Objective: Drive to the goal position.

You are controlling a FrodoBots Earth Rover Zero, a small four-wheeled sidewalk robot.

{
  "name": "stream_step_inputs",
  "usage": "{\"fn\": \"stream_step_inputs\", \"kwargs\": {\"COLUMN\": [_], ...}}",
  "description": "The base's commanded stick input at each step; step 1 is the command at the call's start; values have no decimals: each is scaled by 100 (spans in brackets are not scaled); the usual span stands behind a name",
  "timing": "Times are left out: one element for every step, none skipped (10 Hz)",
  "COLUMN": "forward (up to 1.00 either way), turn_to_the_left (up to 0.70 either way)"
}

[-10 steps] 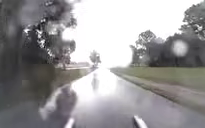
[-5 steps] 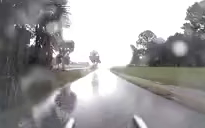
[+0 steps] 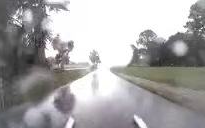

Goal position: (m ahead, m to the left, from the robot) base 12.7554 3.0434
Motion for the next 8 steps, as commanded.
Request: {"fn": "stream_step_inputs", "kwargs": {"forward": [100,100,100,100,100,100,100,100], "turn_to_the_left": [0,0,0,0,0,0,0,0]}}
